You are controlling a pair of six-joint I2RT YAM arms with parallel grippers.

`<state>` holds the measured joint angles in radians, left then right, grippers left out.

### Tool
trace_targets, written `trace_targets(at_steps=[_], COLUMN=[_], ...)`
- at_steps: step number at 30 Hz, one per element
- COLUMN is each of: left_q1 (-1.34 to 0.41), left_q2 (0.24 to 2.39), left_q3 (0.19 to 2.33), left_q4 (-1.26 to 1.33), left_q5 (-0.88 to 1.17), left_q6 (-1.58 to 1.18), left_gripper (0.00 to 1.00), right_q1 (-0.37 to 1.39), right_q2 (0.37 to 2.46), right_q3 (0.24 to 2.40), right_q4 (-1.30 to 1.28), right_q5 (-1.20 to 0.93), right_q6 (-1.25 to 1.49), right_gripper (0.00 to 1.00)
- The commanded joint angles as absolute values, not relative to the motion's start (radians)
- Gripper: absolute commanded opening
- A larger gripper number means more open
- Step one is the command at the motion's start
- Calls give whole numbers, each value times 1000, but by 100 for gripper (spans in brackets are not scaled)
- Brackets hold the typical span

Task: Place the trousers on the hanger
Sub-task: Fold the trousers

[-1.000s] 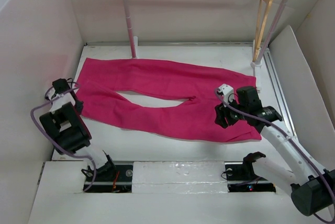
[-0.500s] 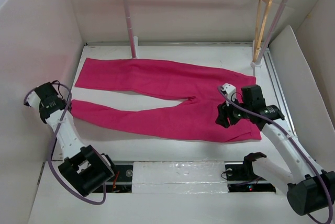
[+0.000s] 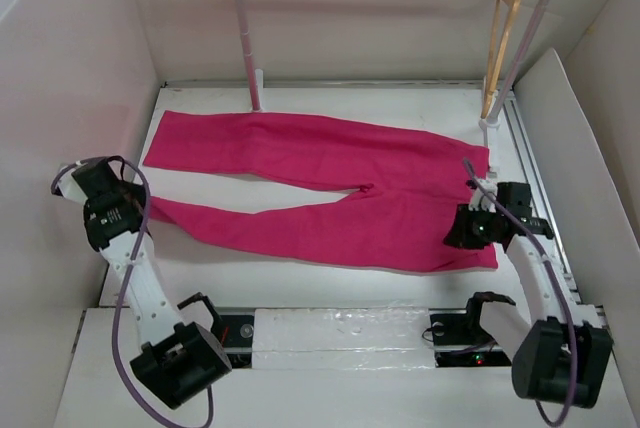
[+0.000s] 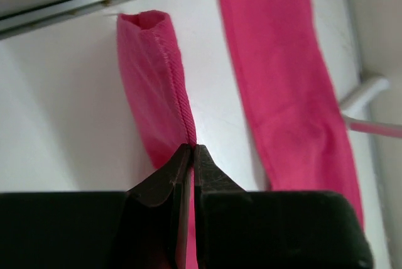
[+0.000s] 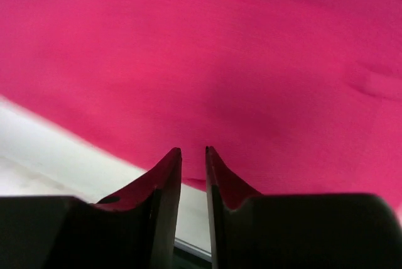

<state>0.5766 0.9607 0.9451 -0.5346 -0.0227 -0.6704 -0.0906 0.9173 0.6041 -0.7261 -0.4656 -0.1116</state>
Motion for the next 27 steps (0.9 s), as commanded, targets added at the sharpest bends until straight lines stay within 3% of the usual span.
trace_targets(at_steps=[1,6,7,12,18,24,27], left_q1=[540,502,492,468,468,468,468], left_q2=[867,812,807,847,894,939,953], left_q3=[901,865,862,830,758,742,758], left_q4=[-414,-373,-365,-324,-262,-245,-252], left_q5=[93,158,184,201,196,155,123], left_q6=[-732,-771,-785,-798,-799,-782,-772], left_gripper=[0,0,0,0,0,0,0], right_q1=[-268,-568,-615,-765,-686,-508,-499], right_q2=[972,1072,1095,1135,1118,1157,1187], right_q3=[566,692,693,686,649,586,563], right_q4=[-690,-824,-822,-807,-792,-718,-683], right_q5=[-391,-226,-236,-239,-199,-226,-242], right_q6=[-70,-158,-160,-164,-54,57,78], right_gripper=[30,38,44,51,62,63,61])
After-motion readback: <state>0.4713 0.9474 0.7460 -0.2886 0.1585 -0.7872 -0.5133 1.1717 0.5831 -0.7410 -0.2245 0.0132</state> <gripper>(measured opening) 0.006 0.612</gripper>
